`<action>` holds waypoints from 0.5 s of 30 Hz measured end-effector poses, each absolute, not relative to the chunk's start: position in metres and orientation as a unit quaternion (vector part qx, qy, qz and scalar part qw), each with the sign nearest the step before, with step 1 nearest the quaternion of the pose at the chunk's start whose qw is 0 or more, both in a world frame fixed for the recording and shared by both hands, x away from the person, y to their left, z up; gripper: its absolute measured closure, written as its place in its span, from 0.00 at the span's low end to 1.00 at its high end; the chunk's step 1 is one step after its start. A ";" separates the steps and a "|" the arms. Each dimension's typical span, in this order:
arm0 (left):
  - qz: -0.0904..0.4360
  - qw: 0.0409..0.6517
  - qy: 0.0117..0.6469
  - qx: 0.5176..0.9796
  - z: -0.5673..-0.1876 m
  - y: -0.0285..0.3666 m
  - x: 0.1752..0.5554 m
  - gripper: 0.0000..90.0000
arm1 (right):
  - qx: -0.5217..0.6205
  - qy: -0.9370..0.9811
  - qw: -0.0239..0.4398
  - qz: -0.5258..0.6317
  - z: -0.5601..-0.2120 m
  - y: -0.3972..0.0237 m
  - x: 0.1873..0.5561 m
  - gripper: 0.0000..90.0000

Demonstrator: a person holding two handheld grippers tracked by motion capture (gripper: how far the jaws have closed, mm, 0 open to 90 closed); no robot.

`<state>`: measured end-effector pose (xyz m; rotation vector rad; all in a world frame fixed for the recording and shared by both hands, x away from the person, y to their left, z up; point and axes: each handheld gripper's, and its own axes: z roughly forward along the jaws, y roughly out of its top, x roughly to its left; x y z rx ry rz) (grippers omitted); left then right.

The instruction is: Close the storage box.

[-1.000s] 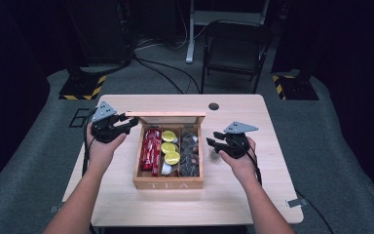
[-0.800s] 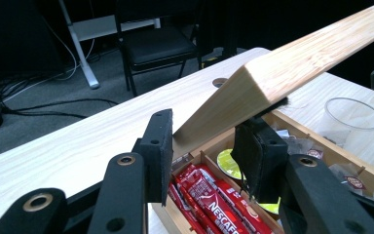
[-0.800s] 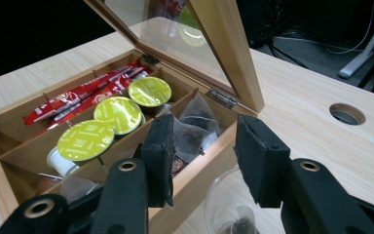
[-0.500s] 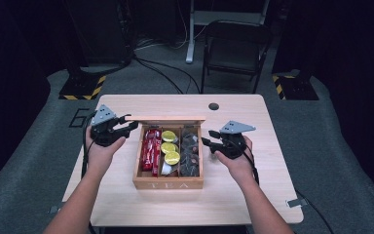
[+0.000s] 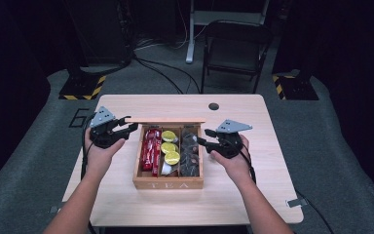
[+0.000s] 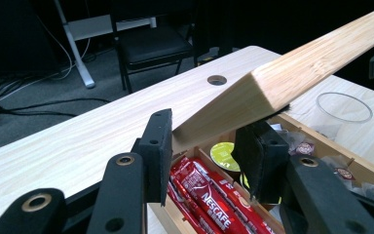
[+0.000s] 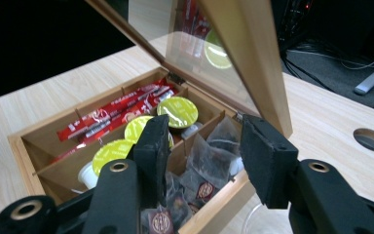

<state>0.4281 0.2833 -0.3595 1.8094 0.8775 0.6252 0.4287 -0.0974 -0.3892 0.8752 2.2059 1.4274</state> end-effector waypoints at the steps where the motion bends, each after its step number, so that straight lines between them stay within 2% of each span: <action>1: 0.258 0.495 0.362 0.747 -0.360 0.284 0.428 0.65 | 0.312 0.781 0.185 0.509 -0.388 -0.097 0.429 0.58; 12: 0.252 0.510 0.359 0.740 -0.357 0.287 0.422 0.66 | 0.295 0.787 0.191 0.507 -0.369 -0.084 0.432 0.57; 15: 0.249 0.516 0.357 0.738 -0.355 0.289 0.420 0.66 | 0.287 0.795 0.208 0.493 -0.367 -0.080 0.431 0.57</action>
